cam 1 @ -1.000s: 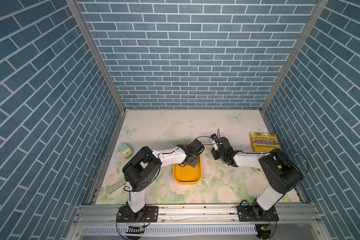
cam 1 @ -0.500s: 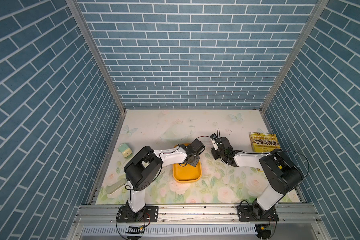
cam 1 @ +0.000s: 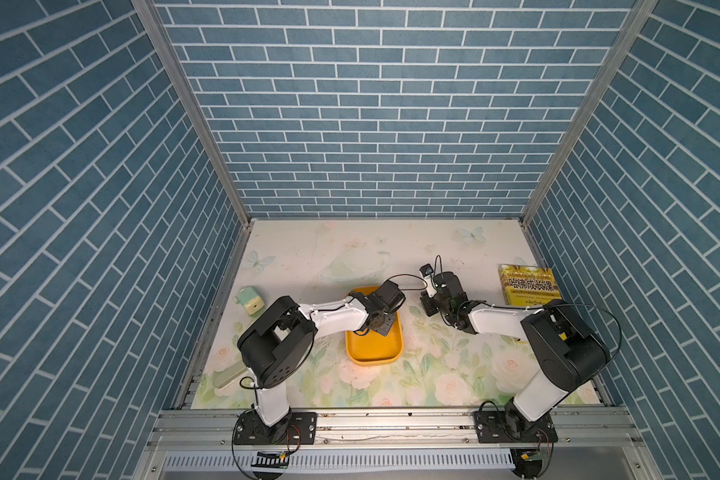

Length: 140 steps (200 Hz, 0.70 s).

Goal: Take out the screws from the storage box
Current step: Pick up the screw from the storage box, then place the screw at the center of the board.

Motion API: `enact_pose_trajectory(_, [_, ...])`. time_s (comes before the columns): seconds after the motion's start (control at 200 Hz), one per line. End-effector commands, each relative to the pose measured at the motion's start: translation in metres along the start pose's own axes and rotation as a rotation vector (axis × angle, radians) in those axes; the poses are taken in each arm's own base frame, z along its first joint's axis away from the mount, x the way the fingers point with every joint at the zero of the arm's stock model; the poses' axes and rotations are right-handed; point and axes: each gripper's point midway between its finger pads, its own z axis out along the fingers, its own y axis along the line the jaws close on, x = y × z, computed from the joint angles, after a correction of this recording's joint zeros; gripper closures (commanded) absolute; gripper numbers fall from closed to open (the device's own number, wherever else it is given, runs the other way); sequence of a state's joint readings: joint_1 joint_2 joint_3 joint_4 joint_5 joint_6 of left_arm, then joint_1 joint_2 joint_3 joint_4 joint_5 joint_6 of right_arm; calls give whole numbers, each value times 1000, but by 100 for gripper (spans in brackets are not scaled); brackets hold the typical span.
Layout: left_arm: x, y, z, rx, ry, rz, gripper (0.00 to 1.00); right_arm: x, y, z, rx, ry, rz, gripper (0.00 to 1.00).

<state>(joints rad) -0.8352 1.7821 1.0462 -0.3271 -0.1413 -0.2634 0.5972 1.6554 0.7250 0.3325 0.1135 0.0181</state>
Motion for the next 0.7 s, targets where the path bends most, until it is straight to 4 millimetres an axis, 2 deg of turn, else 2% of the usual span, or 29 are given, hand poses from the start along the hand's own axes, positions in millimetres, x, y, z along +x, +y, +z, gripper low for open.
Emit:
enact_pose_trajectory(0.0, [-18,5,-15,5,-106,-23,100,-33,3,-9,-24,-104,-26,71])
enact_pose_trajectory(0.18, [-27,10,-27,31,-189,-56,100,-56,2,-15,-16,-160,-77,72])
enact_pose_trajectory(0.285, [-25,18,-28,36,-196,-89,100,-71,7,-21,-39,-206,-120,71])
enact_pose_trajectory(0.365, [-22,27,-32,17,-209,-114,100,-80,20,-27,-88,-243,-182,68])
enact_pose_trajectory(0.43, [-24,36,-38,-6,-236,-139,100,-86,35,-34,-154,-273,-243,61])
enact_pose_trajectory(0.535, [-29,48,-53,-12,-292,-189,100,-91,59,-48,-295,-316,-313,61])
enact_pose_trajectory(0.695, [-29,81,-71,-67,-366,-304,100,-97,77,-63,-390,-379,-350,59])
